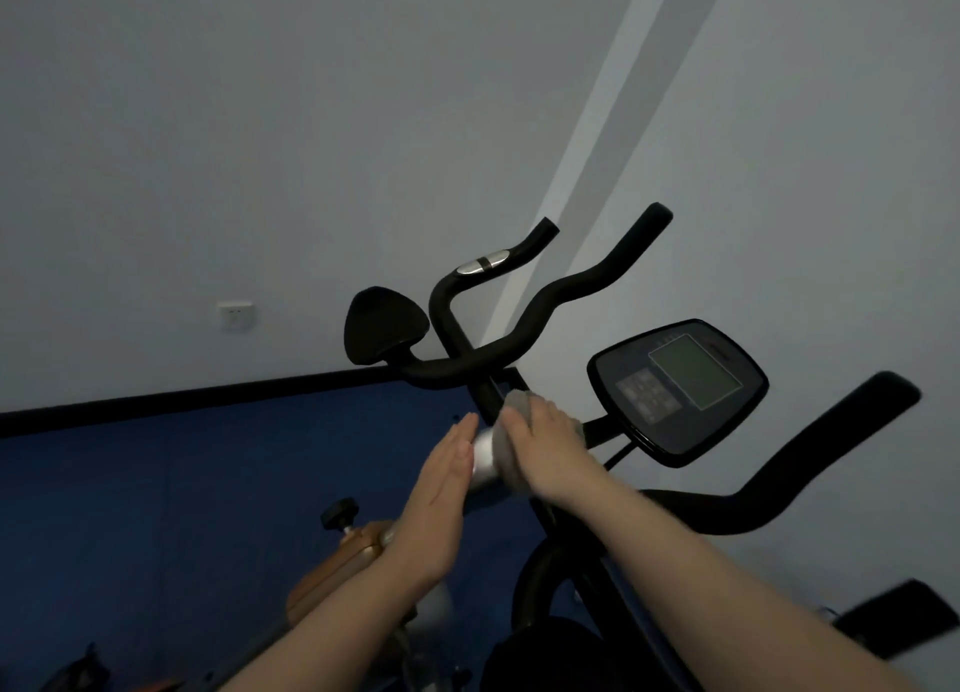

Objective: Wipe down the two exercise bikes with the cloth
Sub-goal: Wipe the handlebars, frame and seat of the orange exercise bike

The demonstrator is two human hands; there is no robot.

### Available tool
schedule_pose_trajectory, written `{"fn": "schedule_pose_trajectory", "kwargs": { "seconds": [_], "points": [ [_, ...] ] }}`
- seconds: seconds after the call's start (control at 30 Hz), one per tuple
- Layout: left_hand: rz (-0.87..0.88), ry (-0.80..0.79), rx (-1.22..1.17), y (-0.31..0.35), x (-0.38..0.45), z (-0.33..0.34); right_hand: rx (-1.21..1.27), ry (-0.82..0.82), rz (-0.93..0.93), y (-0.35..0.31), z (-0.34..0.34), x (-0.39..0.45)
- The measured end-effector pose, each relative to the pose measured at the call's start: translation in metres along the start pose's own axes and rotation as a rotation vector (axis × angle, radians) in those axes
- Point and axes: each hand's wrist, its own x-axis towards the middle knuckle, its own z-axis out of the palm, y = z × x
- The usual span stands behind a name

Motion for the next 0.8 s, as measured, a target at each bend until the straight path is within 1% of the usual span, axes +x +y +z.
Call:
{"fn": "schedule_pose_trajectory", "kwargs": {
  "seconds": [0.03, 0.07, 0.1, 0.13, 0.17, 0.2, 0.23, 0.3, 0.37, 0.43, 0.47, 0.57, 0.6, 0.67, 0.7, 0.77, 0.8],
  "points": [
    [-0.001, -0.016, 0.033, 0.001, 0.0, -0.003, 0.014, -0.067, 0.014, 0.002, -0.009, 0.006],
    [0.008, -0.041, 0.075, 0.001, -0.002, -0.005, 0.047, -0.125, 0.073, 0.002, -0.016, 0.011],
    [0.023, -0.055, 0.112, 0.0, -0.002, -0.008, 0.055, -0.144, 0.113, 0.0, -0.021, 0.018],
    [0.03, -0.06, 0.129, 0.0, -0.003, -0.01, 0.01, -0.119, 0.131, -0.001, -0.02, 0.023],
    [0.032, -0.068, 0.143, 0.002, -0.003, -0.011, -0.094, -0.088, 0.098, -0.001, -0.016, 0.023],
    [0.037, -0.081, 0.165, 0.003, -0.003, -0.013, -0.14, -0.065, 0.073, 0.001, -0.012, 0.021],
    [0.048, -0.089, 0.18, 0.004, -0.003, -0.013, -0.139, -0.041, 0.044, 0.004, -0.006, 0.018],
    [0.078, -0.101, 0.228, 0.004, -0.003, -0.015, -0.037, -0.013, -0.003, 0.008, 0.001, 0.009],
    [0.113, -0.094, 0.284, 0.005, -0.003, -0.012, 0.036, -0.043, 0.08, 0.01, -0.004, 0.02],
    [0.078, -0.068, 0.223, 0.003, -0.002, -0.009, 0.129, -0.05, 0.203, 0.007, -0.013, 0.032],
    [0.053, -0.061, 0.19, 0.003, -0.001, -0.008, 0.126, -0.028, 0.218, 0.003, -0.014, 0.033],
    [-0.026, -0.09, 0.127, 0.003, 0.013, -0.008, -0.007, -0.017, 0.107, 0.003, 0.0, 0.022],
    [-0.016, -0.085, 0.101, 0.002, 0.012, -0.008, 0.031, 0.029, 0.061, 0.003, 0.004, 0.013],
    [0.025, -0.055, 0.066, 0.0, 0.004, -0.006, 0.073, 0.03, 0.029, 0.006, 0.006, 0.01],
    [0.022, -0.04, 0.051, 0.0, 0.002, -0.006, 0.088, 0.011, 0.057, 0.008, 0.002, 0.016],
    [0.028, -0.033, 0.062, 0.0, -0.002, -0.005, 0.206, 0.0, 0.16, 0.007, -0.008, 0.03],
    [0.034, -0.04, 0.078, 0.0, -0.003, -0.006, 0.179, -0.021, 0.174, 0.007, -0.008, 0.036]
  ]
}}
